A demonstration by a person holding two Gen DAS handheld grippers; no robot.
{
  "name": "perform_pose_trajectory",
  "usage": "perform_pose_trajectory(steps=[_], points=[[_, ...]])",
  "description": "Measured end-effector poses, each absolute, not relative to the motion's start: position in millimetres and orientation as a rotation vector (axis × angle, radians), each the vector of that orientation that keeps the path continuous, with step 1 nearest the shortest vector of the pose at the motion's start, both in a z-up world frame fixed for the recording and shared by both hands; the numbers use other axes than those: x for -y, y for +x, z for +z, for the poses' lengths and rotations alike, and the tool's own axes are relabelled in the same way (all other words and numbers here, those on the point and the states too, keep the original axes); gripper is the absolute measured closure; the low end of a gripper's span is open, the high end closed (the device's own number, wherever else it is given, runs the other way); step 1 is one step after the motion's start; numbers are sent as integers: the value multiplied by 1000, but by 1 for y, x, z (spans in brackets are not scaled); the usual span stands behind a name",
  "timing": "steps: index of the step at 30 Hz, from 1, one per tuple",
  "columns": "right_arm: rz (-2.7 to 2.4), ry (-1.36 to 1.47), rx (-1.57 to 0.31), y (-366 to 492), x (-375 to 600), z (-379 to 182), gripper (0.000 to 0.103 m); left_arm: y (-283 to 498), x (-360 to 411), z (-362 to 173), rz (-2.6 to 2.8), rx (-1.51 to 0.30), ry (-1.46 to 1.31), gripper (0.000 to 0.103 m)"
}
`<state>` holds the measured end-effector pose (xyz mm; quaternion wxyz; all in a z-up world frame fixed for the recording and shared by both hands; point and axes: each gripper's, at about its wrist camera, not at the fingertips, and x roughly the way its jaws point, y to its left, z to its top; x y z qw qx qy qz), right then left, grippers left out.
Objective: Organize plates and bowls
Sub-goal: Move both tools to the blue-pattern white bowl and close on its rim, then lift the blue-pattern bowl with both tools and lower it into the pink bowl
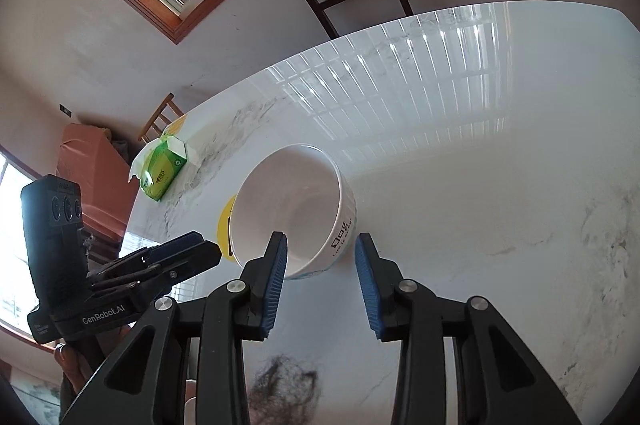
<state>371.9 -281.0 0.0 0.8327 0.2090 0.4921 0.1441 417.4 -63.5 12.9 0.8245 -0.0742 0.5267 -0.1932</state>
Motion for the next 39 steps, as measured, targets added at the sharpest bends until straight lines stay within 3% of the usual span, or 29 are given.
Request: perform_pose_trajectory(steps=[15, 16, 17, 18, 21, 39], points=[[283, 414, -1125, 398, 264, -28, 69, 433, 75, -13, -380, -1131, -134, 44], [280, 420, -1134, 399, 264, -31, 72, 434, 76, -16, -377, -1146, -130, 50], [269, 429, -1147, 400, 265, -34, 79, 435, 77, -20, -348, -1173, -117, 79], [260, 432, -1152, 401, 266, -37, 85, 436, 76, -21, -314, -1176, -113, 82], [270, 461, -1152, 398, 272, -36, 89, 436, 71, -15, -291, -1159, -105, 91], [413, 499, -1036, 249, 277, 73, 89, 284, 59, 96, -377, -1037, -139, 92]])
